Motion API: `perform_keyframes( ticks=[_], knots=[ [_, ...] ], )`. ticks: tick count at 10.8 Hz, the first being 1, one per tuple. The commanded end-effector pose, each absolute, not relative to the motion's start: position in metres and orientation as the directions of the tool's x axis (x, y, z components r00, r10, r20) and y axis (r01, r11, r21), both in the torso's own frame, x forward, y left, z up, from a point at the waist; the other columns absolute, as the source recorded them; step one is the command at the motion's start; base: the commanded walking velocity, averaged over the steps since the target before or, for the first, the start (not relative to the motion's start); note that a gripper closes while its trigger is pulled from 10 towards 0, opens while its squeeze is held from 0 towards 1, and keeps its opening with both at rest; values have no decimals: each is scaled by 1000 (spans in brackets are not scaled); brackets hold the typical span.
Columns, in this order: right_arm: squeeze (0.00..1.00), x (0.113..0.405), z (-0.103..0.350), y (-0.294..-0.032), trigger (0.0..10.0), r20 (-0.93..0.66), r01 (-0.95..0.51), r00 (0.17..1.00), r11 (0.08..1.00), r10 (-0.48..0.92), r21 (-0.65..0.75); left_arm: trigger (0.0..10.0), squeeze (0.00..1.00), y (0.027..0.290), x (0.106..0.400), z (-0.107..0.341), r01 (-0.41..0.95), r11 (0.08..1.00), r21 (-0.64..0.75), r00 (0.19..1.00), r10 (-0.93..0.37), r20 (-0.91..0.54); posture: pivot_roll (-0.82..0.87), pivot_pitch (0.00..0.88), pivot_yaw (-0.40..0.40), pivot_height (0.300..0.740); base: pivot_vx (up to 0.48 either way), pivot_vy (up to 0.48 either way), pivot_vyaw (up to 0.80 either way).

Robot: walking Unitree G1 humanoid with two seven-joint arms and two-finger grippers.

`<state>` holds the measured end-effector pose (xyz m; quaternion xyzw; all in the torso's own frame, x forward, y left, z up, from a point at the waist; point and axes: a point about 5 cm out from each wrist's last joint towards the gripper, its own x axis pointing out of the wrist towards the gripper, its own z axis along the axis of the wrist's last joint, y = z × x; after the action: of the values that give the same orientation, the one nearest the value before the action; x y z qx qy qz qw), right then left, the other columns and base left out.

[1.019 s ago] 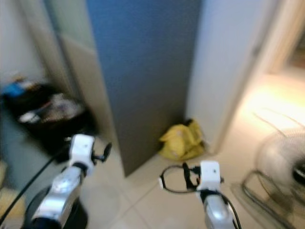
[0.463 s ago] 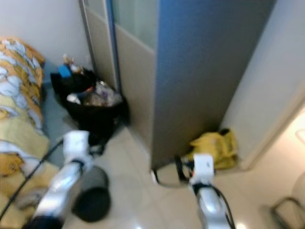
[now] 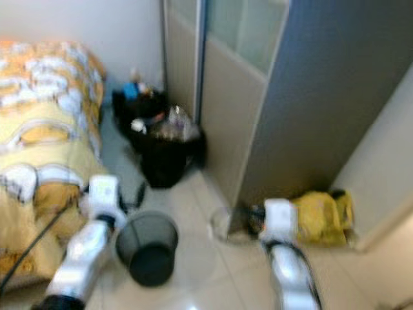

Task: Clean up the room

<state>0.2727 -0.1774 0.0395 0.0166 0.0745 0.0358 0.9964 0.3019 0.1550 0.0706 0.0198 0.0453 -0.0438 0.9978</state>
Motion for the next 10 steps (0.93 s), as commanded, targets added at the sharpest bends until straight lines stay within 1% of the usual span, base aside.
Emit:
perform_keyframes(
  ticks=[1, 2, 3, 4, 5, 6, 7, 10],
  knots=[
    [0, 272, 37, -181, 10000, -172, -49, 983, 996, 62, 78, 10000, 0, 148, 301, 69, 107, 994, 39, 989, -102, -103, 143, 0, -13, 740, 0, 0, 581],
    [0, 274, 38, -172, 10000, -167, -78, 981, 991, 95, 106, 10000, 0, 150, 301, 69, 105, 994, 40, 990, -100, -96, 151, 0, -14, 740, 0, 0, 575],
    [0, 274, 37, -166, 10000, -167, -105, 979, 989, 121, 100, 10000, 0, 148, 301, 72, 112, 992, 56, 991, -107, -79, 157, 0, -13, 740, 0, 0, 575],
    [0, 274, 31, -168, 10000, -195, -72, 976, 987, 100, 144, 10000, 0, 142, 303, 73, 137, 990, 22, 987, -134, -91, 164, 0, -9, 740, 0, 0, 488],
    [0, 273, 27, -171, 10000, -220, -38, 973, 985, 75, 169, 10000, 0, 140, 304, 72, 136, 990, -22, 985, -138, -106, 164, 0, -7, 740, 0, 480, 0],
    [0, 273, 26, -175, 10000, -229, -13, 972, 984, 54, 176, 10000, 0, 141, 307, 72, 115, 993, -28, 987, -118, -113, 163, 0, -2, 740, 0, 480, 0],
    [0, 273, 27, -176, 10000, -219, -17, 974, 986, 53, 163, 10000, 0, 143, 310, 73, 92, 996, -5, 988, -92, -120, 158, 0, 3, 740, 0, 480, 0],
    [0, 275, 29, -176, 10000, -202, -29, 978, 992, 53, 120, 10000, 0, 153, 316, 74, 69, 997, 17, 989, -66, -131, 153, 0, 9, 740, 0, 480, 556]
  ],
)
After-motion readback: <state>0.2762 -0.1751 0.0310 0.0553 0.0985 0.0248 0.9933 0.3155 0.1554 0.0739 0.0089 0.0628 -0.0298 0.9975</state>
